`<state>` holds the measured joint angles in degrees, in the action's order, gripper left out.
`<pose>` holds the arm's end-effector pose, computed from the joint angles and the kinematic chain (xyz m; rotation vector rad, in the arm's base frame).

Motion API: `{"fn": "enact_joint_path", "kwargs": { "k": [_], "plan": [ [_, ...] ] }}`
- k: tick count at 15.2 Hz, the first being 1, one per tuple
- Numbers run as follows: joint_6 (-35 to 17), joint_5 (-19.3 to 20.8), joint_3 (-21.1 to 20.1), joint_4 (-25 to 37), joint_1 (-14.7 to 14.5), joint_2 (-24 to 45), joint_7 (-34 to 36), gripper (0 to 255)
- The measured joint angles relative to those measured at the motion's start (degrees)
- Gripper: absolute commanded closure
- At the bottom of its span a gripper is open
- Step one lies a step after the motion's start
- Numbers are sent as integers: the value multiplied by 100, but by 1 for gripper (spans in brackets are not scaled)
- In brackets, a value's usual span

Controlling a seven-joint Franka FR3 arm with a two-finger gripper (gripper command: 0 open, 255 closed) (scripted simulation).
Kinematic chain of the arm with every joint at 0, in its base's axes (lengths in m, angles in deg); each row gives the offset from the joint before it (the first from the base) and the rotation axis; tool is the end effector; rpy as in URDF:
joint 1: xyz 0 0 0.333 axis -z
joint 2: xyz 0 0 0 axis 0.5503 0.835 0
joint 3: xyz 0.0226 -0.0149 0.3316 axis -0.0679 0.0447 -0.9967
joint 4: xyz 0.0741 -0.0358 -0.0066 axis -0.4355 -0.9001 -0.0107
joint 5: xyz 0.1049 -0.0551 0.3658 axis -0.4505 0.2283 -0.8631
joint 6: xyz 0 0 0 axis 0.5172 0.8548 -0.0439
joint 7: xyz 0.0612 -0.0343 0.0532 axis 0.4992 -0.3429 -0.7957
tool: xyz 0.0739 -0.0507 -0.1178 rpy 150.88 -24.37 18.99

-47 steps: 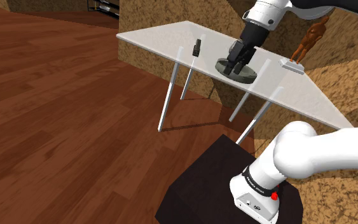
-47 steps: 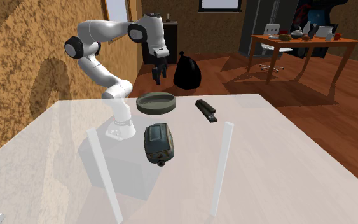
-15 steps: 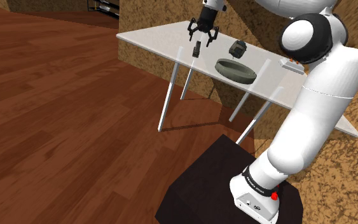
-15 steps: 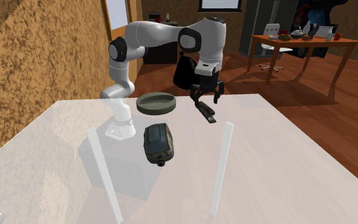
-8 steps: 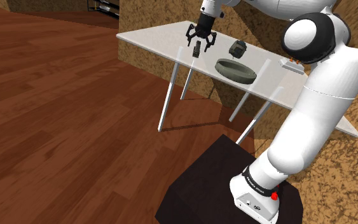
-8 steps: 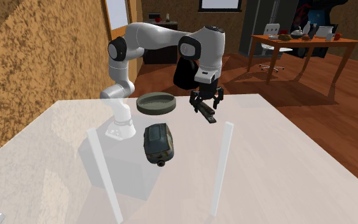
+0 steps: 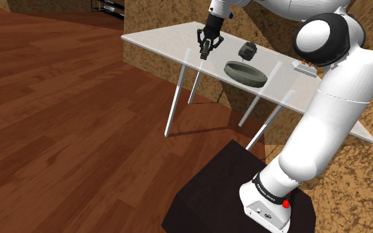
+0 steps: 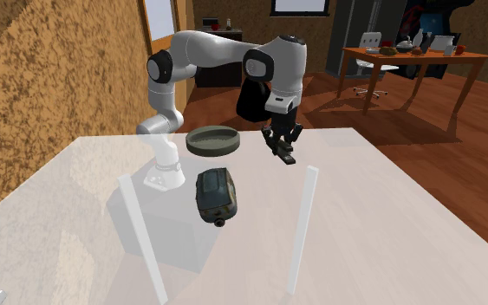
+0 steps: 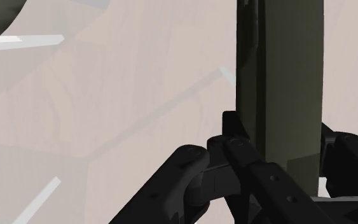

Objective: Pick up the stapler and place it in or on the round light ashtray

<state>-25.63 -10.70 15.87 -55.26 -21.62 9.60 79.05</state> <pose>0.5948 -0.1946 0.5334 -2.7364 1.4642 0.0632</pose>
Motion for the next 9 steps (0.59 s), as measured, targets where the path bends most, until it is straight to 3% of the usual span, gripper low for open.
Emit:
{"fn": "enact_joint_path", "kwargs": {
  "k": [9],
  "plan": [
    [98, -3, 1, 115, 4, 24, 3, 255]
  ]
}}
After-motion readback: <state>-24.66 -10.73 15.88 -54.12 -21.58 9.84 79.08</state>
